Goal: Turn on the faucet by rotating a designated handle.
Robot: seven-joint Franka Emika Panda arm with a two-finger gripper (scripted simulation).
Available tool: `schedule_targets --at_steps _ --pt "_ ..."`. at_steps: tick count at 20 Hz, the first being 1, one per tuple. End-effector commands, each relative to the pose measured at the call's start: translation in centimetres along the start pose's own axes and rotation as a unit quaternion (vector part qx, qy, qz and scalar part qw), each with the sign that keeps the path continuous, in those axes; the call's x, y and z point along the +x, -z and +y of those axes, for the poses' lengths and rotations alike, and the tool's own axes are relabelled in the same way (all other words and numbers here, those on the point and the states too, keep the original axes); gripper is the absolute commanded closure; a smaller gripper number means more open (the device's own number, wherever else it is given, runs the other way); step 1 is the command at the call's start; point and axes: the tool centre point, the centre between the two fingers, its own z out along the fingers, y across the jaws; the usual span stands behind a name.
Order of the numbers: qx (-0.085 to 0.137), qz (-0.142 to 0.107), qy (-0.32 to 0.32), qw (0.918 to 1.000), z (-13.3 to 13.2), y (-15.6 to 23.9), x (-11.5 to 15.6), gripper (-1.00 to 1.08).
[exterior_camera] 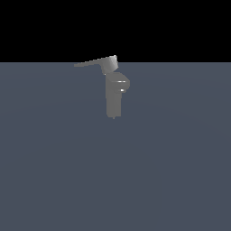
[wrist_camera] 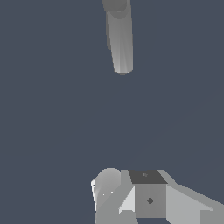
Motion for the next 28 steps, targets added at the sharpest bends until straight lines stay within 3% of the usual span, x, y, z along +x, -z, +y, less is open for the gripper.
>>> schedule_targets --at_steps 1,13,21,28 --pt "0.000 0.000 0.000 1.0000 0.0 0.0 0.0 1.08" --pt "-0.018 0.001 0.001 0.9998 0.0 0.6 -0.1 1.08" --pt "-0.005 -0.002 -0.020 0.9998 -0.1 0.9 1.2 1.08" --pt "0.022 -0.012 -0.068 0.9974 -0.5 1.4 4.1 1.08"
